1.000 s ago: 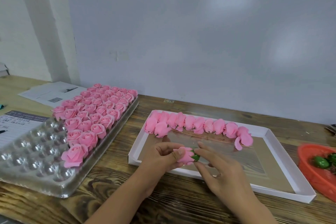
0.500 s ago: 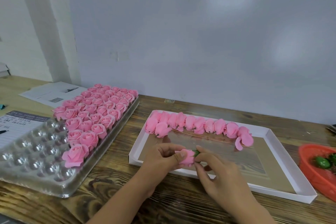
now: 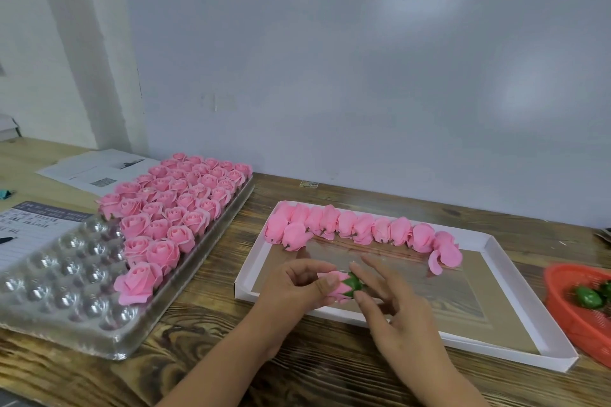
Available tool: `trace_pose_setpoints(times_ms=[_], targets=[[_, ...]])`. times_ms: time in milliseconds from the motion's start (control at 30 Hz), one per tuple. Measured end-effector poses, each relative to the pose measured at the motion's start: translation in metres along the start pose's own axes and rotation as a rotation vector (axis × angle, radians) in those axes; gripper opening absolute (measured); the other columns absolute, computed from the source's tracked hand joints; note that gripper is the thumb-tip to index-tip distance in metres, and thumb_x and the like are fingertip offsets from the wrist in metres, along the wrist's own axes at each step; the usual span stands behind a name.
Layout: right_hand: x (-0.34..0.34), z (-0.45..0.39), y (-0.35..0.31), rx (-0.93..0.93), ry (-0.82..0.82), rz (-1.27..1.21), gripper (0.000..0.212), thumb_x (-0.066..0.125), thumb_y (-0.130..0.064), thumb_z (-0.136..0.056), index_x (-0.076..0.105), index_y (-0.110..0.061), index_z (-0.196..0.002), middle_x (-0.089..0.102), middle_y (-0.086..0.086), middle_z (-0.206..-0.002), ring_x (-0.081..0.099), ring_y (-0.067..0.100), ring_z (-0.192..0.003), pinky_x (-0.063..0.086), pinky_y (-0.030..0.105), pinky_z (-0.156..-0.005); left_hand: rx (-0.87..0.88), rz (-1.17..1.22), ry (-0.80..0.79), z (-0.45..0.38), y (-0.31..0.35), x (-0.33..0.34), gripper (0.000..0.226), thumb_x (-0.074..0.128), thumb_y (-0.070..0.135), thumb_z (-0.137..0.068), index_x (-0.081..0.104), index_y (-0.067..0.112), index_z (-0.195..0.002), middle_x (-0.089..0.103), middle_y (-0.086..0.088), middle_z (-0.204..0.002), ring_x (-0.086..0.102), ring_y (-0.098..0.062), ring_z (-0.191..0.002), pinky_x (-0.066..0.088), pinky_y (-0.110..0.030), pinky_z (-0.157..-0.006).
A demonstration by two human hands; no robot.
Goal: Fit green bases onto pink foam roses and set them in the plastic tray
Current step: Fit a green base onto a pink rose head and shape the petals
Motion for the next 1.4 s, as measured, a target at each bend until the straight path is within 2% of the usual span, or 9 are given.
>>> trace_pose_setpoints(times_ms=[133,400,600,767,867,1033,1167,1300,1400], targets=[[0.003,0.000,0.007,0.065,0.016,-0.122,0.068,0.069,-0.012,-0.089,0.043,-0.061,-0.127,0.066,-0.031,-0.114,0.063,-0.009,-0.105,0.042,0.002,-0.083,-0.007,0.024,0.044,0.000,-0.001,-0.003,0.024,0.084,0.024,-0.073,0.079,0.025,-0.096,0.078,-0.013,-0.096,0.076,-0.025,-0.092,0.060,-0.027,-0.076],[0.007,-0.002,0.018,0.135,-0.006,-0.211,0.052,0.072,-0.007,-0.086,0.057,-0.045,-0.120,0.069,-0.027,-0.112,0.060,-0.005,-0.115,0.043,0.005,-0.089,0.022,-0.029,0.046,-0.001,-0.002,-0.006,0.045,0.084,0.025,-0.069,0.070,0.013,-0.110,0.078,-0.015,-0.097,0.075,-0.028,-0.094,0.061,-0.031,-0.078],[0.005,-0.001,0.013,0.127,0.002,-0.175,0.051,0.076,-0.014,-0.084,0.058,-0.045,-0.120,0.065,-0.032,-0.115,0.064,-0.006,-0.106,0.049,0.007,-0.082,0.187,-0.123,0.085,0.002,0.012,-0.002,0.044,0.086,0.018,-0.069,0.071,0.023,-0.109,0.078,-0.006,-0.092,0.075,-0.019,-0.089,0.057,-0.020,-0.075],[0.010,-0.002,0.016,0.201,0.021,-0.292,0.037,0.082,-0.021,-0.078,0.067,-0.034,-0.109,0.075,-0.016,-0.101,0.070,0.003,-0.097,0.053,0.013,-0.078,0.272,-0.195,0.044,0.004,0.016,0.005,0.062,0.092,0.022,-0.065,0.066,0.039,-0.119,0.073,0.003,-0.112,0.071,-0.013,-0.100,0.058,-0.026,-0.081],[0.011,-0.002,0.013,0.221,0.057,-0.448,0.042,0.082,-0.027,-0.069,0.067,-0.022,-0.107,0.076,-0.007,-0.100,0.071,0.010,-0.096,0.054,0.015,-0.076,0.248,-0.206,0.016,0.003,0.013,0.007,0.076,0.091,0.028,-0.064,0.055,0.033,-0.131,0.072,0.007,-0.119,0.069,-0.013,-0.110,0.057,-0.026,-0.087],[0.014,0.002,0.014,0.255,0.068,-0.335,0.039,0.084,-0.010,-0.074,0.065,-0.030,-0.103,0.073,-0.014,-0.099,0.068,0.003,-0.094,0.053,0.014,-0.073,0.242,-0.225,0.012,0.004,0.010,0.005,0.063,0.083,0.000,-0.077,0.058,0.026,-0.129,0.076,0.002,-0.111,0.072,-0.014,-0.102,0.055,-0.018,-0.082],[0.018,-0.001,0.019,0.379,-0.041,-0.562,0.046,0.071,0.005,-0.082,0.058,-0.019,-0.118,0.076,0.005,-0.099,0.072,0.018,-0.091,0.056,0.025,-0.074,0.270,-0.256,0.004,0.007,0.015,0.005,0.064,0.078,-0.004,-0.081,0.054,0.025,-0.133,0.075,0.011,-0.105,0.071,-0.005,-0.094,0.055,-0.018,-0.080],[0.024,0.004,0.014,0.477,-0.276,-0.754,0.034,0.068,-0.014,-0.089,0.065,-0.015,-0.122,0.073,0.011,-0.112,0.070,0.022,-0.106,0.057,0.024,-0.073,0.286,-0.357,-0.047,0.012,0.019,0.012,0.069,0.079,0.008,-0.080,0.050,0.034,-0.137,0.069,0.029,-0.108,0.066,0.006,-0.099,0.050,-0.009,-0.084],[0.023,0.004,0.011,0.470,-0.295,-0.778,0.036,0.076,-0.024,-0.083,0.070,-0.017,-0.118,0.072,0.012,-0.114,0.068,0.024,-0.109,0.057,0.024,-0.074,0.278,-0.338,-0.076,0.012,0.017,0.013,0.068,0.081,0.012,-0.081,0.053,0.040,-0.137,0.069,0.024,-0.115,0.065,0.001,-0.110,0.049,-0.012,-0.090]])
Point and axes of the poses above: each hand's wrist, its own z-axis away from the middle knuckle, its own x-axis out of the palm, y = z × x, the point moved 7 cm from there along -z, towards the middle knuckle
